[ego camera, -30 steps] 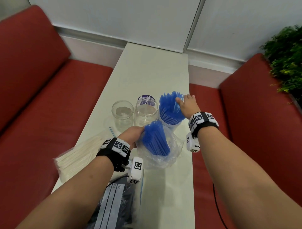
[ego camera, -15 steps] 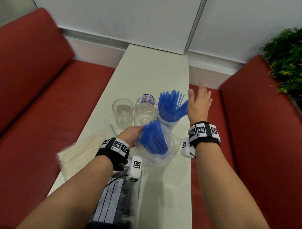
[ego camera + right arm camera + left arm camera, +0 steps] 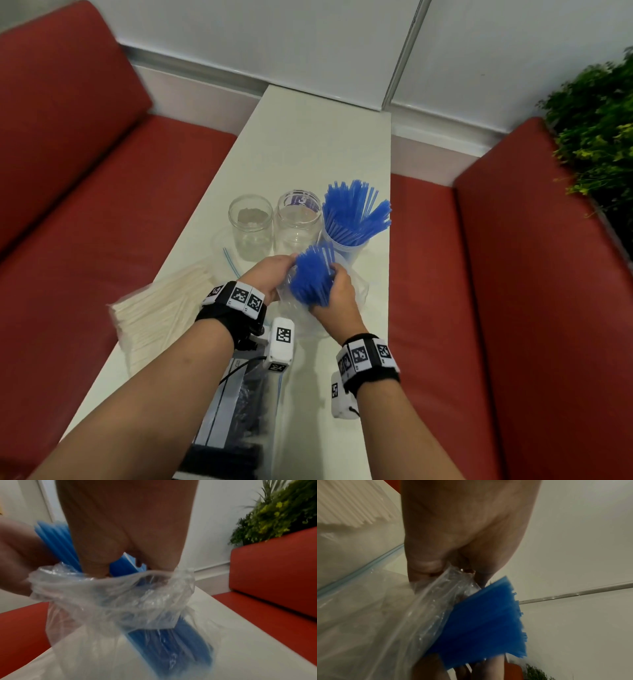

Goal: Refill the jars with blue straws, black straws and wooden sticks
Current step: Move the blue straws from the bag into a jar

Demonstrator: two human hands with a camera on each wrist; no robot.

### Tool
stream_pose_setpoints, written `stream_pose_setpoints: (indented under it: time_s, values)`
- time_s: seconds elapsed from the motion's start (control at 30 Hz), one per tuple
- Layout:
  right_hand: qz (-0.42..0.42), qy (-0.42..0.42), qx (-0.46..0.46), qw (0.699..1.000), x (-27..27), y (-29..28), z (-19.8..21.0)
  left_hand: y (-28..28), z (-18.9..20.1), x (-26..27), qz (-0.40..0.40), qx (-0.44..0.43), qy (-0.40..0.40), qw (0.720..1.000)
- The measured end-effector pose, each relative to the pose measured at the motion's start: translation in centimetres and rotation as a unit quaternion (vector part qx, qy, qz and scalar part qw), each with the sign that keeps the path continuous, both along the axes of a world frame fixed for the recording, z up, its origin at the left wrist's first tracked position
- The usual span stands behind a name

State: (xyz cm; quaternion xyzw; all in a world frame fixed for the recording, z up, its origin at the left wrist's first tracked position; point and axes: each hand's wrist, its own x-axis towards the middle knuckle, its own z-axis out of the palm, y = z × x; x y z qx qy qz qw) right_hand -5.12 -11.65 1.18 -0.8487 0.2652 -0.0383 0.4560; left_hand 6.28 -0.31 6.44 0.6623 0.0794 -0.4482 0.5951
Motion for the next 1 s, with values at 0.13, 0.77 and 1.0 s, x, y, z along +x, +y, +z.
stream_pose_setpoints:
  time_s: [0.13, 0.77, 1.0]
  values:
    - [0.002, 0.019, -0.07, 0.997, 0.3, 0.1, -0.5, 0.6, -0.4, 0.6, -0.005, 0.002, 0.008, 1.0]
    - [-0.151, -0.097, 0.039, 0.983, 0.0, 1.0, 3.0, 0.6, -0.3, 2.7, -0.049, -0.017, 0.02, 0.998]
    - [-0.084, -0.182, 0.115, 0.973, 1.4, -3.1, 13.6, 0.4, -0.4, 2.5, -0.052, -0.03, 0.033, 0.998]
